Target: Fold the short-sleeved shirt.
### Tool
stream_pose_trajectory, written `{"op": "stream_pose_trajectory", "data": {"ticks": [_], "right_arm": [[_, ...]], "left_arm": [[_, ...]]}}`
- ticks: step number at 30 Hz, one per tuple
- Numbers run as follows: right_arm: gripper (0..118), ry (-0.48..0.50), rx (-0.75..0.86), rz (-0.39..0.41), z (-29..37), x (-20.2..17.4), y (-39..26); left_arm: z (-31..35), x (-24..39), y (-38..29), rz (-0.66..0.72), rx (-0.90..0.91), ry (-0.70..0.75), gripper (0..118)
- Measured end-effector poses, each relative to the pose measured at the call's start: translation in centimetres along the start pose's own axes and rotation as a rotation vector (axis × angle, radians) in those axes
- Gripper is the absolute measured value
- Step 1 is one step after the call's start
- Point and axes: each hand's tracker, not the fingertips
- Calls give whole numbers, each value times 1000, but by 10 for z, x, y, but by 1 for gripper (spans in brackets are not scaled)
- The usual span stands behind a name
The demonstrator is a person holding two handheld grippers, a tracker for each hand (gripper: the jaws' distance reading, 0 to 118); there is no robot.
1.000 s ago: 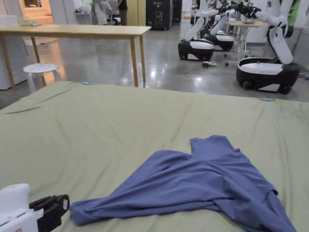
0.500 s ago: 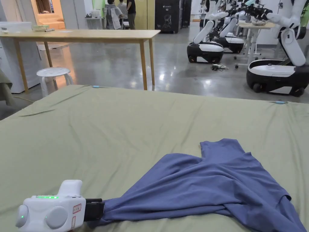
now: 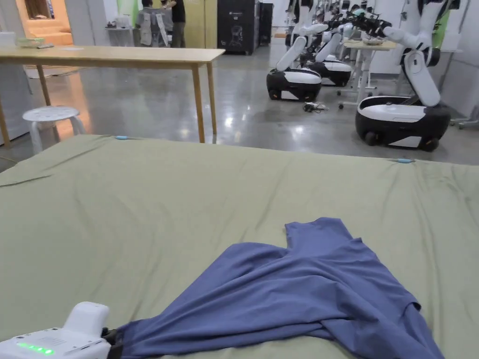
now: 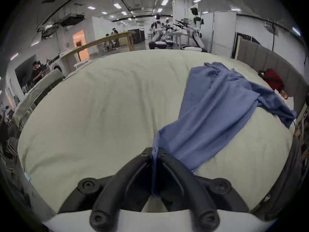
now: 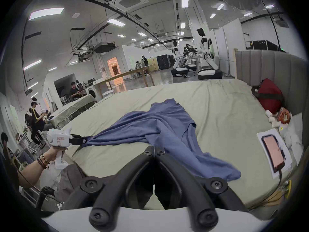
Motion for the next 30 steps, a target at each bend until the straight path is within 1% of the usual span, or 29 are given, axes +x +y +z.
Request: {"op": "stream_pose_trajectory", "data": {"ticks": [3, 6, 8, 11, 12, 14, 15, 16, 17, 18, 19, 21, 22, 24, 26, 30], "right_arm": [[0, -17, 28, 41, -21, 4, 39], [0, -24, 34, 92, -71, 18, 86], [0, -37, -23, 157, -119, 30, 115], [0, -47, -141, 216, -204, 55, 151], [0, -46, -174, 228, -232, 63, 158], [0, -31, -242, 223, -287, 80, 169], [3, -31, -253, 216, -311, 86, 172], [23, -23, -289, 212, -332, 93, 174], [57, -24, -318, 197, -352, 99, 174], [97, -25, -345, 189, -367, 103, 175], [118, -42, -397, 201, -386, 107, 173], [118, -95, -447, 254, -402, 107, 167], [115, -104, -429, 287, -412, 106, 167], [114, -136, -519, 296, -426, 107, 163], [114, -125, -607, 298, -438, 113, 153], [114, -164, -671, 301, -452, 114, 141]], "left_arm": [[12, 0, 4, 0, 28, 1, 2], [19, 3, 3, 30, 42, -46, 2], [25, 11, 5, 25, 48, -47, 2], [28, 17, 7, 22, 43, -61, 2], [28, 18, 8, 23, 41, -64, 2], [30, 21, 8, 29, 35, -70, 2], [30, 21, 10, 29, 36, -75, 2], [31, 23, 10, 26, 37, -74, 2], [32, 25, 11, 23, 35, -72, 2], [33, 26, 12, 20, 36, -72, 2], [33, 24, 15, 24, 33, -80, 2], [32, 25, 17, 41, 26, -89, 2], [32, 26, 17, 56, 21, -95, 2], [28, 23, 19, 74, 19, -110, 2], [28, 27, 21, 72, 21, -114, 2], [26, 28, 24, 72, 22, -122, 2]]}}
